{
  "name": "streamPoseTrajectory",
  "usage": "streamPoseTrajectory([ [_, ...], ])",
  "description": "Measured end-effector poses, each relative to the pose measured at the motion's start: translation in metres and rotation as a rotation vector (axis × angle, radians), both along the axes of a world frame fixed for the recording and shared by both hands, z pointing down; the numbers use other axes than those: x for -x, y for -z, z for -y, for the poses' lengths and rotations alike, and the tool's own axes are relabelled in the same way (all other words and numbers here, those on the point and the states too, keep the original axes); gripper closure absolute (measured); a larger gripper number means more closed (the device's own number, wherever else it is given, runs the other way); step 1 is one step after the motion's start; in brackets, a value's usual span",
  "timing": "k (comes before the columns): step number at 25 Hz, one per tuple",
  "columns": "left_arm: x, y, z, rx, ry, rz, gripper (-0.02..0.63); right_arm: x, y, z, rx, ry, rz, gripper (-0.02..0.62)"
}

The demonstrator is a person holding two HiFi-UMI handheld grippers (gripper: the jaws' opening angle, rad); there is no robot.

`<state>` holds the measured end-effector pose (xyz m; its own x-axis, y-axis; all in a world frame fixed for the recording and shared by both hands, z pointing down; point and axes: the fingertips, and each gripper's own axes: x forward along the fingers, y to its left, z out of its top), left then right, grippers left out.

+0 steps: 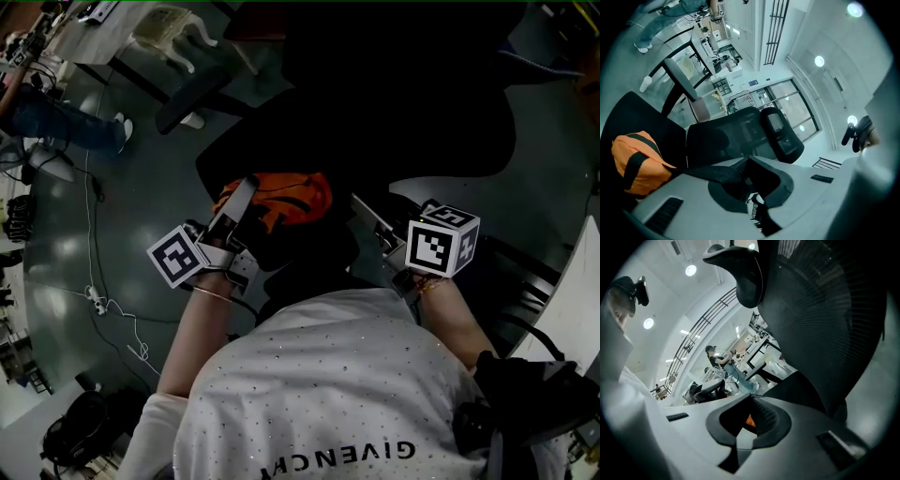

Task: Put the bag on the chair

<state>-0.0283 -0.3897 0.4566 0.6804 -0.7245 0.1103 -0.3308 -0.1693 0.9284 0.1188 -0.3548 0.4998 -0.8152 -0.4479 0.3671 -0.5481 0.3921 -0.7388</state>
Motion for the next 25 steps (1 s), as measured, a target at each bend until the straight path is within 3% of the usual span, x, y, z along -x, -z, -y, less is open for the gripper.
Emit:
streamPoseTrajectory([
  [9, 0.01, -0.018, -0.003, 0.031, 0.028, 0.009, 0.606, 0.019, -0.01, -0.001, 0.025, 0.057, -0.016, 0.589],
  [16, 0.017, -0.051, -0.015, 0.134, 0.034, 0.023, 0.605, 0.029, -0.022, 0.001, 0.044, 0.077, -0.013, 0.589],
  [25, 0.015, -0.074, -0.026, 0.182, -0.02, 0.09, 0.606, 0.044, -0.018, 0.003, 0.043, 0.108, -0.04, 0.589],
])
